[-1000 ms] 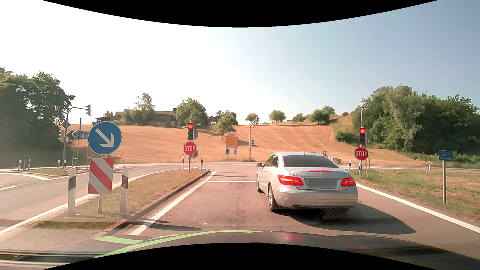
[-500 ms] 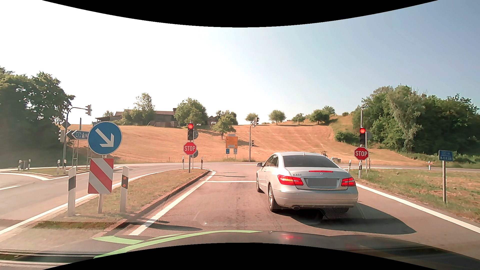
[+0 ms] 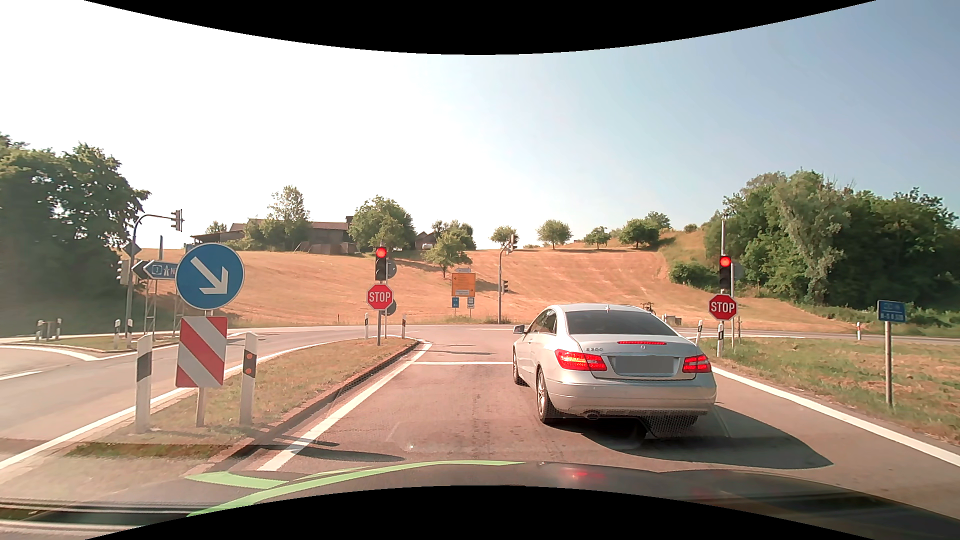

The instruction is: Follow the waypoints while adhering to traffic rules and regulations

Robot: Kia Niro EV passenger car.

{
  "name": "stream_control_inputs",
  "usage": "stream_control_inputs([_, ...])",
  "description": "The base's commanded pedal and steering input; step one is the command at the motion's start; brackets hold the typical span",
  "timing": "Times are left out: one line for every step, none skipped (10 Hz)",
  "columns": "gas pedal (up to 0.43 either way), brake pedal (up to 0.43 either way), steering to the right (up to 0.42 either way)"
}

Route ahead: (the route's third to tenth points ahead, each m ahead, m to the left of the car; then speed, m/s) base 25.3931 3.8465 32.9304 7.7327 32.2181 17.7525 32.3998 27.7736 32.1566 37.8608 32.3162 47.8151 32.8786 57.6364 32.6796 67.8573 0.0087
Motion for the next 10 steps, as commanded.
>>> stream_control_inputs([0.0, 0.409, 0.001])
stream_control_inputs([0.0, 0.409, 0.001])
stream_control_inputs([0.0, 0.409, 0.001])
stream_control_inputs([0.0, 0.409, 0.001])
stream_control_inputs([0.0, 0.409, 0.001])
stream_control_inputs([0.0, 0.409, 0.001])
stream_control_inputs([0.0, 0.409, 0.001])
stream_control_inputs([0.0, 0.409, 0.001])
stream_control_inputs([0.0, 0.409, 0.001])
stream_control_inputs([0.0, 0.409, 0.001])
